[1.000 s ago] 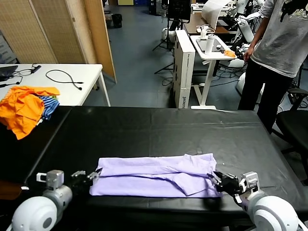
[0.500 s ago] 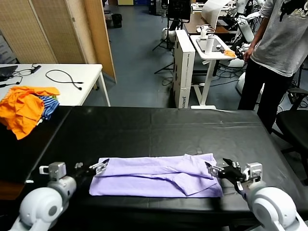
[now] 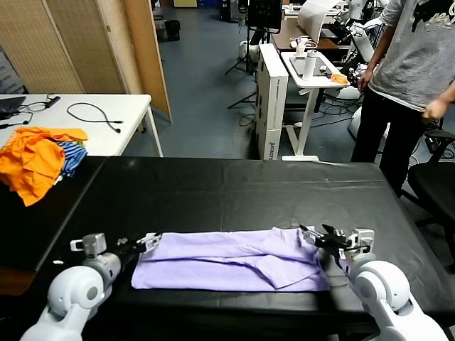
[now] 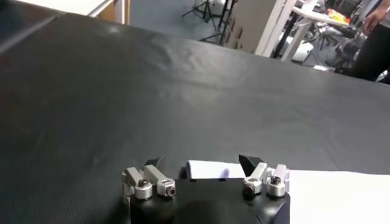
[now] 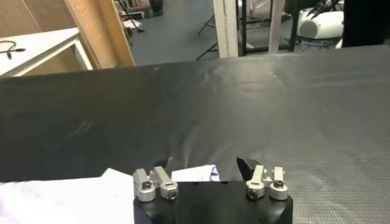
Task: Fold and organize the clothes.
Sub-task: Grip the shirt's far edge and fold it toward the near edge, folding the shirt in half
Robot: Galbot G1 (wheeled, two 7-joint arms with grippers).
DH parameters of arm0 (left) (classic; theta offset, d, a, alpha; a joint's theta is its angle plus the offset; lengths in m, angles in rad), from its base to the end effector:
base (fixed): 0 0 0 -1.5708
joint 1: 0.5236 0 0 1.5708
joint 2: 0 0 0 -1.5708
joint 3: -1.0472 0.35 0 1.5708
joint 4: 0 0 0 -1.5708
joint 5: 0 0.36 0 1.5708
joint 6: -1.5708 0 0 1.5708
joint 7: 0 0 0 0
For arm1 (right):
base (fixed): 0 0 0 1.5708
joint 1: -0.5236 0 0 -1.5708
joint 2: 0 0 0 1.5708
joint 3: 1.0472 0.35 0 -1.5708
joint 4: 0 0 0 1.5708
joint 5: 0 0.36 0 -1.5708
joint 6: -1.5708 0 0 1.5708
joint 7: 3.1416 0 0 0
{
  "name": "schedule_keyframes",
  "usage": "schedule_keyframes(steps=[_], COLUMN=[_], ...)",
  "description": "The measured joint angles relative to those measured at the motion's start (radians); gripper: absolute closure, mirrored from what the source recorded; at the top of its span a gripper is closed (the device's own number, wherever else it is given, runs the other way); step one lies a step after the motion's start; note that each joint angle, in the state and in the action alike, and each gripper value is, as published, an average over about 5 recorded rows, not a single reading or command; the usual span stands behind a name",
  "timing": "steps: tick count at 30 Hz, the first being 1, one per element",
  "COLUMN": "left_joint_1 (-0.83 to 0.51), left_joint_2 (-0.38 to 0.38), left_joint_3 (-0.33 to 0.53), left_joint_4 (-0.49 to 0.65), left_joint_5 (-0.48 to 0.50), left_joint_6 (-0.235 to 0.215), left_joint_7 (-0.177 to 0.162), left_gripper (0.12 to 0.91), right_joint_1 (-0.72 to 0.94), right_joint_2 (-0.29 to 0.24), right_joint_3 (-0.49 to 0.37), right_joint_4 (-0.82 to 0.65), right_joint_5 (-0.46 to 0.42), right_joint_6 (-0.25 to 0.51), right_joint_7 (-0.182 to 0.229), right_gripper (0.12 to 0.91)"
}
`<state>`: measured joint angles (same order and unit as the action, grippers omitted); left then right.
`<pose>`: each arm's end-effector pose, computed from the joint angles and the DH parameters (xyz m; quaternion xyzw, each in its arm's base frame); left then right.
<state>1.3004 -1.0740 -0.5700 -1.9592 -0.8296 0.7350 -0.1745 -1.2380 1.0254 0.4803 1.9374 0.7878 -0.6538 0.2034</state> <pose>0.2770 0.1154 -0.2581 -0.0540 -0.9394 0.1017 0.3230 0.2924 -0.1022 -0.2566 0.0576 -0.9537 -0.0608 0.2888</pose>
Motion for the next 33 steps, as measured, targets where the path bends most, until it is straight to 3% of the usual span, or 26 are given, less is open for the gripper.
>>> schedule_keyframes(steps=[4,8,11,14,17,27,31,33], left_joint_1=[0.002,0.008,0.009,0.006,-0.004,-0.103,-0.14,-0.146], left_joint_2=[-0.004,-0.003,-0.002,-0.002,-0.001,0.006,0.019,0.024], left_joint_3=[0.005,0.006,0.009,0.016,0.028,0.09,0.115,0.121], left_joint_4=[0.015,0.018,0.017,0.019,0.029,0.096,0.133,0.142], left_joint_5=[0.017,0.031,0.033,0.042,0.072,0.121,0.15,0.163], left_joint_6=[-0.003,-0.003,-0.003,-0.003,-0.002,-0.005,-0.053,-0.074], left_joint_7=[0.006,0.017,0.021,0.026,0.045,0.061,0.081,0.09], left_gripper=[0.203,0.438,0.626,0.798,0.878,0.883,0.882,0.862], right_joint_1=[0.0,0.0,0.0,0.006,0.017,0.029,0.01,0.002], right_joint_2=[0.004,0.012,0.022,0.036,0.051,0.083,0.086,0.083], right_joint_3=[0.0,0.0,-0.004,-0.009,-0.015,-0.016,-0.001,0.006], right_joint_4=[-0.008,-0.013,-0.02,-0.031,-0.043,-0.057,-0.035,-0.021], right_joint_5=[-0.004,-0.012,-0.028,-0.049,-0.067,-0.077,-0.077,-0.077], right_joint_6=[0.0,0.006,0.028,0.056,0.08,0.098,0.079,0.068], right_joint_7=[-0.009,-0.015,-0.014,-0.01,-0.004,0.021,0.016,0.001], right_gripper=[0.528,0.788,0.888,0.886,0.885,0.885,0.866,0.79])
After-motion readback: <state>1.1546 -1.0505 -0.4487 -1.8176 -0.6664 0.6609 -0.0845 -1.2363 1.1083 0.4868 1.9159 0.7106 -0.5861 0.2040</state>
